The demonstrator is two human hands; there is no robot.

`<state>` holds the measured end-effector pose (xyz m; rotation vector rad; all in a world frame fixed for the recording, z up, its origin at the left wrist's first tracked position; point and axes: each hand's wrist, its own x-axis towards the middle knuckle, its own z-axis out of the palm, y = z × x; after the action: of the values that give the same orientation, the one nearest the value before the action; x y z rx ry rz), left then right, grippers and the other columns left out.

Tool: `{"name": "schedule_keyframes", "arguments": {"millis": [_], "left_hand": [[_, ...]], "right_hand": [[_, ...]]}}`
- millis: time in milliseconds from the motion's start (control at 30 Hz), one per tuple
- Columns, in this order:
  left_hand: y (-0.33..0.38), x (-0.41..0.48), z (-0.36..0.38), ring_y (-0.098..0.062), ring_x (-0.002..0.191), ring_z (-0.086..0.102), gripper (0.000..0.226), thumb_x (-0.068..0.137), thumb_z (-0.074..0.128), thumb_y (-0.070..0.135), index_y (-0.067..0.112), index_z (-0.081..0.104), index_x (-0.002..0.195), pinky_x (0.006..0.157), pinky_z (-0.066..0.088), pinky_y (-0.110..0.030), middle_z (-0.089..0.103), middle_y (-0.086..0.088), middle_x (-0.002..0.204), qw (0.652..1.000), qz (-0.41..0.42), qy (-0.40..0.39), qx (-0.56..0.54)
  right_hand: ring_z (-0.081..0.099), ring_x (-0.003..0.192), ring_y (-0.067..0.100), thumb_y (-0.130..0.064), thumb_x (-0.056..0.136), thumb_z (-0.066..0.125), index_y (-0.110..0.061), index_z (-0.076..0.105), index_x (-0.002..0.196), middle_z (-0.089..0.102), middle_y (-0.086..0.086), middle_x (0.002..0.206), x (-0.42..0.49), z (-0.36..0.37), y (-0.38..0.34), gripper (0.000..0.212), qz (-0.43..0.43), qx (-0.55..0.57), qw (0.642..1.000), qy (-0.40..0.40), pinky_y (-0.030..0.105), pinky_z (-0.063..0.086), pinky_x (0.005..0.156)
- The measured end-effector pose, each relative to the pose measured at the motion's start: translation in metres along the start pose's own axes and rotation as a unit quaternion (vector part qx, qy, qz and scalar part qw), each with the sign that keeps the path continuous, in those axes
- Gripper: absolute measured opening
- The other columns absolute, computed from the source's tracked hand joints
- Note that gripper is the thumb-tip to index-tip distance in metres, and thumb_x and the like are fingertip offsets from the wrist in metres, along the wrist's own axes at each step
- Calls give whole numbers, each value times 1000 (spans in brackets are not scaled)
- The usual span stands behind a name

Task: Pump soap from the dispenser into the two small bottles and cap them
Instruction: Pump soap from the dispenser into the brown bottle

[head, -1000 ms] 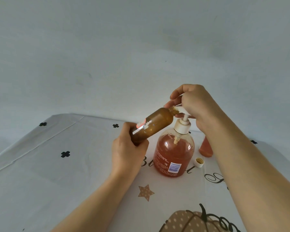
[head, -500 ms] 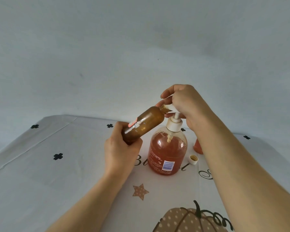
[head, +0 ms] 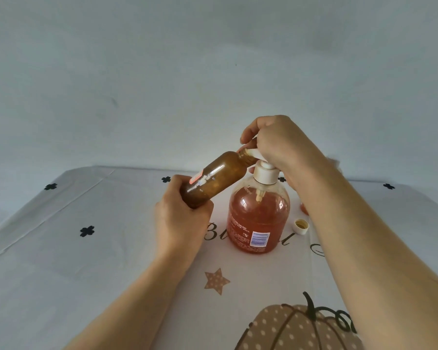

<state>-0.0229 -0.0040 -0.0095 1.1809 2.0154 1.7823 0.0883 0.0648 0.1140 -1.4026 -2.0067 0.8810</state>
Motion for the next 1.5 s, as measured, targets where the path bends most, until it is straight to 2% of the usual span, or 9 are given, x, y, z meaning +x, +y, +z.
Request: {"name": "schedule_keyframes", "arguments": {"millis": [133,433,700,933,1033,1167,1267,1433,1500], "left_hand": [[1,0,-1,9,60,53,38,72,65,-2,33,50,78,50,40,-7,56,10,64,1000,-2,4,7],[7,-4,-1,9,59,53,31,78,64,0,24,50,93,48,39,-6,56,10,69,999,33,-17,-1],[6,-4,-2,9,61,53,30,78,65,0,23,52,93,50,39,-5,57,10,70,999,29,-13,-7],[4,-3,-2,5,60,54,31,77,64,-1,24,53,91,49,41,-8,57,9,68,1000,23,-7,-13],[4,-4,-2,4,59,53,31,77,64,-1,25,52,90,50,40,-9,56,9,66,1000,24,-1,-12],[4,-4,-2,4,59,53,33,77,63,-2,27,50,87,50,40,-9,55,8,65,1000,25,5,-8],[2,-3,-3,4,58,53,33,77,62,-2,27,50,86,47,40,-11,55,8,65,1000,11,-3,0],[0,-3,-2,-6,57,53,32,76,62,0,28,51,87,49,40,-21,55,8,66,1000,-15,-1,19],[1,-2,-2,-3,58,53,32,76,62,1,29,50,87,48,36,-16,55,9,66,1000,-13,2,26]], "right_hand": [[54,58,11,9,93,44,-13,60,90,60,-1,84,-1,-2,-2,28,20,14,1000,5,15,39,39],[64,78,17,8,94,31,-13,62,81,69,7,88,-6,-10,-15,39,19,48,998,37,40,58,89],[53,55,12,3,101,30,-12,62,95,51,-3,78,-7,-10,-14,36,38,28,999,2,22,41,52],[56,58,17,1,101,30,-14,60,93,56,5,77,-4,-11,-16,34,43,2,999,-23,30,47,65],[65,77,26,2,101,31,-18,52,78,62,9,94,-2,-11,-17,37,41,-9,999,-23,36,51,82],[60,95,29,3,98,39,-21,49,72,57,6,104,-1,-7,-12,37,-1,-25,1000,0,35,53,77],[63,110,34,9,95,41,-18,51,76,63,9,117,-2,-3,-4,35,10,-9,1000,3,43,52,97],[65,104,34,8,94,43,-15,56,81,66,13,116,0,2,-1,29,36,15,999,9,43,54,93],[63,85,24,5,95,43,-13,57,91,62,9,105,-2,0,-2,23,24,4,1000,6,36,56,77]]}}
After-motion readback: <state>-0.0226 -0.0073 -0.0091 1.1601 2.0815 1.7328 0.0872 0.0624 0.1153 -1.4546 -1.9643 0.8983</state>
